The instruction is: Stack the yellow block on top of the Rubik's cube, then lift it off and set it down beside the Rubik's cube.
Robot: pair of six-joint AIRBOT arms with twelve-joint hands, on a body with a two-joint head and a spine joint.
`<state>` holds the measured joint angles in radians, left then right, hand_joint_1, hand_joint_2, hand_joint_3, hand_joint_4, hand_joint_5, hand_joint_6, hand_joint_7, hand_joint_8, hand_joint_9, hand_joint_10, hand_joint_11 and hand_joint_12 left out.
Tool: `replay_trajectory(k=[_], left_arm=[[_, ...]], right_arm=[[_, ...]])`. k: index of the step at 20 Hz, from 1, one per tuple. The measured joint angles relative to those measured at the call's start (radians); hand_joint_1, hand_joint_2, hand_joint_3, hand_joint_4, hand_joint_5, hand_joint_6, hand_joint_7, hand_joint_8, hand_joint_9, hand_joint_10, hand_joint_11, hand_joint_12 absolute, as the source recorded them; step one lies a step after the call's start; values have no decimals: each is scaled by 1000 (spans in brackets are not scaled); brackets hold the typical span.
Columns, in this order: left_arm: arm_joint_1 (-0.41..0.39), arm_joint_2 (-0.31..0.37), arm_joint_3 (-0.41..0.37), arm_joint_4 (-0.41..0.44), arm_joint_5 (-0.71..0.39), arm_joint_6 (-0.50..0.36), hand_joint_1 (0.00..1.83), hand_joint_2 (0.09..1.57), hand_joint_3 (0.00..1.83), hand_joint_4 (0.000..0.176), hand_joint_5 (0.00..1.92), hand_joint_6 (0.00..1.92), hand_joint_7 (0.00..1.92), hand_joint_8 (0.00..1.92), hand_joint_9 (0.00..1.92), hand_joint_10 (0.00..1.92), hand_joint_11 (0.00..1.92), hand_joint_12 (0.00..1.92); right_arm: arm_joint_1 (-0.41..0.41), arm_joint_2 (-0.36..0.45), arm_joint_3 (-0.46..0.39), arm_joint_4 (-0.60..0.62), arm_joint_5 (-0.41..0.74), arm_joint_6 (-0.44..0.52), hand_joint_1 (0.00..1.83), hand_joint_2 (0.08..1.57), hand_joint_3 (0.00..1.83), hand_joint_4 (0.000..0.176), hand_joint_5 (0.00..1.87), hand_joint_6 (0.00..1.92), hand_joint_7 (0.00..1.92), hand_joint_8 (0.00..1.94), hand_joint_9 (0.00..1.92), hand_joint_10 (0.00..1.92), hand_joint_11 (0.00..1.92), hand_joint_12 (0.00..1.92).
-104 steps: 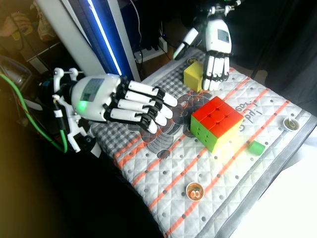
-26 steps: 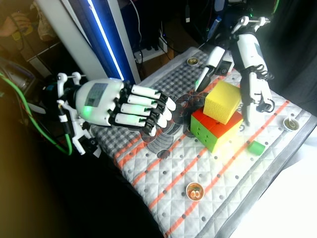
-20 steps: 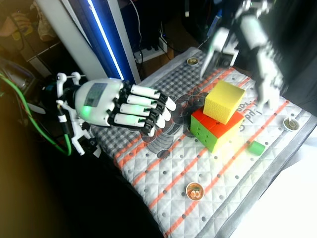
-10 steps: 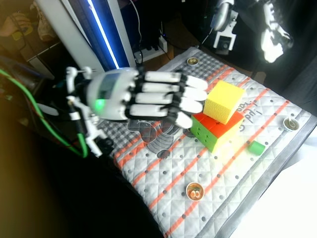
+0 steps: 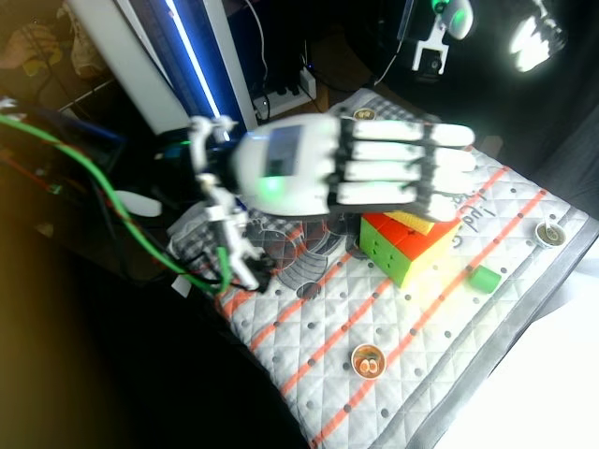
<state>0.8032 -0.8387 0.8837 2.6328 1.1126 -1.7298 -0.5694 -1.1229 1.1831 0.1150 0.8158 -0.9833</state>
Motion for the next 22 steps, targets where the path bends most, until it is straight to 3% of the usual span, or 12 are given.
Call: replay_trajectory(k=[5, 7, 9, 10, 13, 14, 15, 18, 19, 20, 21, 22], left_arm=[[3, 0, -1, -6, 7, 0, 949, 1355, 0, 0, 561, 1598, 468, 576, 257, 956, 49, 1710], [3, 0, -1, -5, 7, 0, 1008, 1335, 1, 0, 587, 1554, 526, 486, 294, 864, 50, 1663], [3, 0, -6, -8, 9, 0, 1001, 1339, 1, 0, 582, 1562, 583, 498, 314, 892, 48, 1707], [3, 0, -8, -6, 10, 0, 1064, 1339, 0, 0, 636, 1565, 541, 1357, 322, 921, 57, 1736], [3, 0, -8, -1, 15, 0, 1071, 1356, 0, 0, 635, 1591, 489, 1631, 299, 1003, 40, 1738], [3, 0, -8, -1, 16, 0, 1076, 1355, 0, 0, 641, 1594, 486, 1625, 298, 1000, 60, 1721], [3, 0, -13, -3, 21, 0, 1077, 1356, 0, 0, 638, 1600, 484, 1627, 302, 988, 63, 1707], [6, 0, -14, -5, 28, 0, 1082, 1351, 0, 0, 647, 1594, 494, 1605, 318, 966, 75, 1708], [11, 0, -14, -3, 34, -1, 1080, 1356, 1, 0, 644, 1602, 481, 1619, 319, 965, 95, 1720], [11, 0, -16, -2, 34, -1, 1080, 1357, 1, 0, 645, 1603, 477, 1621, 315, 962, 89, 1721], [13, 0, -21, -10, 36, -1, 1083, 1353, 0, 0, 655, 1586, 478, 1621, 331, 969, 120, 1743], [17, 0, -21, -6, 38, -1, 1085, 1350, 0, 0, 659, 1580, 485, 1612, 342, 956, 127, 1737]], right_arm=[[33, -62, 49, -13, -89, 0, 550, 898, 10, 0, 113, 12, 120, 8, 89, 77, 0, 803], [36, -72, 61, -20, -130, 0, 473, 869, 0, 0, 133, 6, 79, 6, 32, 35, 0, 259], [43, -77, 70, -26, -150, 0, 429, 883, 0, 0, 192, 12, 196, 25, 200, 77, 0, 866], [43, -77, 72, -26, -153, 0, 437, 882, 0, 0, 208, 11, 249, 30, 257, 91, 0, 1059], [43, -85, 79, -34, -175, 0, 527, 939, 6, 0, 408, 21, 467, 41, 441, 204, 0, 1539], [43, -89, 82, -34, -183, 0, 632, 962, 0, 0, 494, 3, 586, 327, 328, 1182, 105, 1845], [43, -90, 83, -34, -190, 0, 752, 1005, 4, 0, 626, 29, 648, 1299, 603, 1773, 625, 1906], [43, -91, 85, -28, -192, 14, 1009, 1110, 6, 0, 887, 72, 590, 791, 359, 1310, 109, 1912], [43, -91, 86, -31, -186, 11, 1111, 1144, 4, 0, 895, 886, 637, 682, 365, 1211, 45, 1902], [43, -91, 86, -33, -185, 12, 1122, 1176, 0, 0, 852, 1123, 649, 705, 360, 1243, 17, 1912], [43, -91, 87, -30, -183, 14, 1180, 1212, 3, 0, 889, 1182, 657, 1263, 382, 1264, 8, 1908], [48, -91, 87, -31, -186, 14, 1178, 1234, 5, 0, 852, 1282, 657, 1370, 411, 1236, 35, 1853]])
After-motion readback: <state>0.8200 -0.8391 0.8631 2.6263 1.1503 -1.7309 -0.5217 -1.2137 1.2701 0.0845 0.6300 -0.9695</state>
